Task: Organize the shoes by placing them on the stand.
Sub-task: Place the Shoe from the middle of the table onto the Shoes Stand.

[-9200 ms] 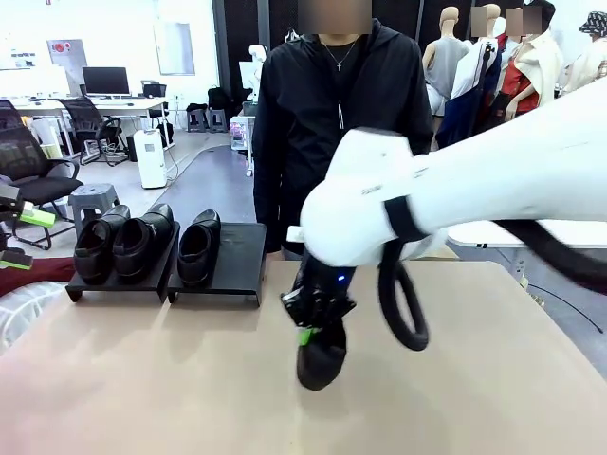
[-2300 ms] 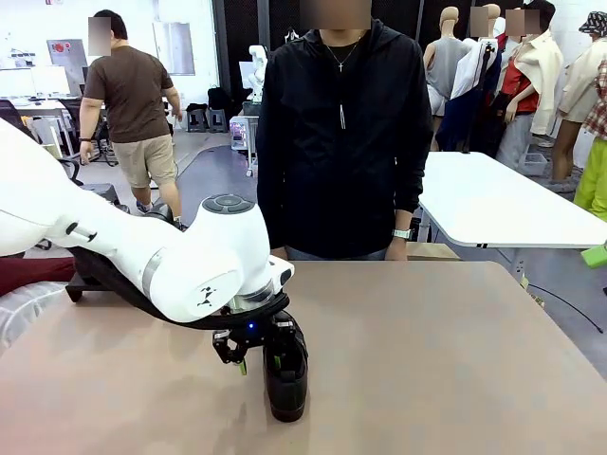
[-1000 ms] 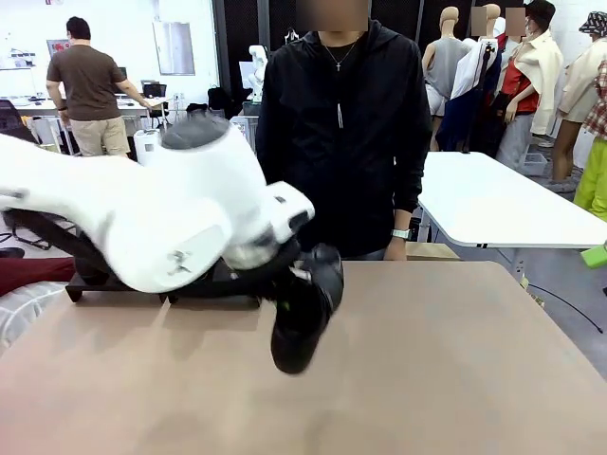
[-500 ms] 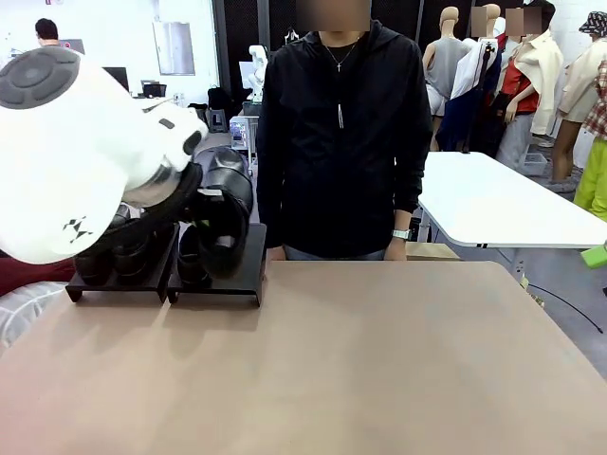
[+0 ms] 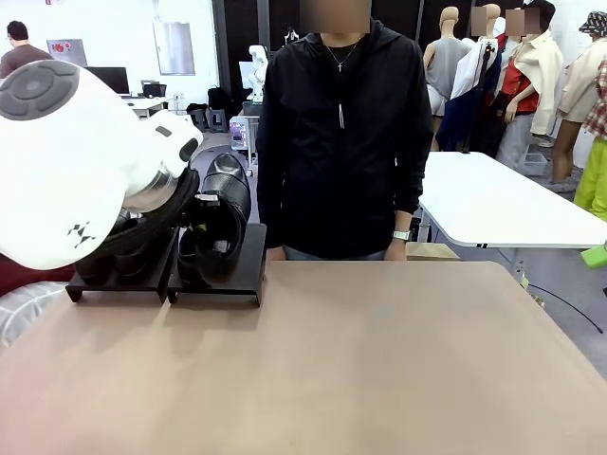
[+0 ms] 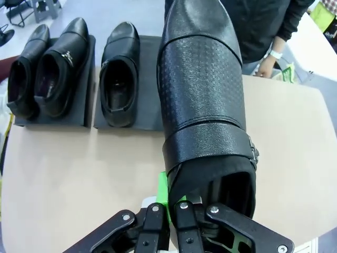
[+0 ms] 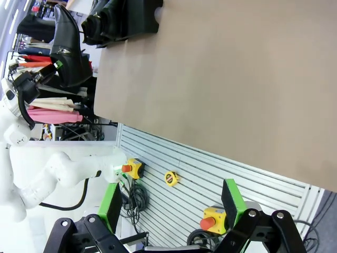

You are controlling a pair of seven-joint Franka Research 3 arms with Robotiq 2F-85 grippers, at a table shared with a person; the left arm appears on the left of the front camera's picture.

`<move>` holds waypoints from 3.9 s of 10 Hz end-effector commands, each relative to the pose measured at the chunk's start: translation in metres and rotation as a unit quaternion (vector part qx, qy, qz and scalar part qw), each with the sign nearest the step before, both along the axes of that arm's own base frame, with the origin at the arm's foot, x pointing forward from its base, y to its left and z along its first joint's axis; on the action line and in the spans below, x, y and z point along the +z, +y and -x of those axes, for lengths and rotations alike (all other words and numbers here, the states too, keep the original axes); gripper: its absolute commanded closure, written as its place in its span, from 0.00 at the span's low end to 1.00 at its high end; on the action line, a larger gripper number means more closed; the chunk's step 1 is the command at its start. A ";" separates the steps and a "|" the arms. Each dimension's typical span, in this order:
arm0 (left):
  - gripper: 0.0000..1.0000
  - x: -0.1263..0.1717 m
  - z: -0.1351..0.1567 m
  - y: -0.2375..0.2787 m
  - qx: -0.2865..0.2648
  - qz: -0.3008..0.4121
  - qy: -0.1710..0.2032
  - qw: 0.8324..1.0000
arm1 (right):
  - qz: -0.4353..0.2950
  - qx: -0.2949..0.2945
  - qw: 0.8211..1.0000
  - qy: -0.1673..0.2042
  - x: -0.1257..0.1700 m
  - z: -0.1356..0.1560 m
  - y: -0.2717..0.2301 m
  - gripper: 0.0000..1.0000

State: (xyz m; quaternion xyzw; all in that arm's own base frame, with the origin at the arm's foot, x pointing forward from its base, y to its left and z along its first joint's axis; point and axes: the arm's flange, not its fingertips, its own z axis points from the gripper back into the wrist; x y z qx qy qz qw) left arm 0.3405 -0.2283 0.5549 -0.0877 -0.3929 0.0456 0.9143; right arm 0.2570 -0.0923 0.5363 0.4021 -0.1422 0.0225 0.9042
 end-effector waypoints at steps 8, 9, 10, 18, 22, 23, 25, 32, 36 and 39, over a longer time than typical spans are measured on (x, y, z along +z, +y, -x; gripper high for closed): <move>1.00 -0.050 -0.183 -0.003 -0.003 0.035 0.082 0.996 | -0.007 0.010 1.000 -0.012 0.002 -0.001 -0.002 0.00; 1.00 -0.068 -0.198 -0.005 -0.002 0.022 0.084 0.996 | -0.007 0.010 1.000 -0.012 0.002 -0.001 -0.002 0.00; 1.00 -0.086 -0.210 -0.005 0.002 0.008 0.093 0.996 | -0.007 0.010 1.000 -0.012 0.002 -0.001 -0.002 0.00; 1.00 -0.126 -0.233 -0.002 0.025 0.012 0.056 0.998 | -0.007 0.010 1.000 -0.012 0.002 -0.001 -0.002 0.00; 1.00 -0.128 -0.233 0.000 0.035 0.017 0.045 0.998 | -0.007 0.010 1.000 -0.012 0.002 -0.001 -0.002 0.00; 1.00 -0.129 -0.233 0.000 0.035 0.017 0.044 0.998 | -0.007 0.010 1.000 -0.012 0.002 -0.001 -0.002 0.00; 0.00 -0.130 -0.232 0.001 0.037 0.017 0.028 0.999 | -0.007 0.010 1.000 -0.012 0.002 -0.001 -0.002 0.00; 0.00 -0.091 -0.188 -0.008 -0.012 0.019 -0.004 1.000 | -0.007 0.010 1.000 -0.012 0.002 -0.001 -0.002 0.00; 0.00 -0.022 -0.091 0.032 -0.144 0.061 0.101 0.982 | -0.007 0.010 1.000 -0.012 0.002 -0.001 -0.002 0.00; 0.00 0.031 -0.063 0.124 -0.249 0.083 0.167 0.950 | -0.007 0.010 1.000 -0.012 0.002 -0.001 -0.002 0.00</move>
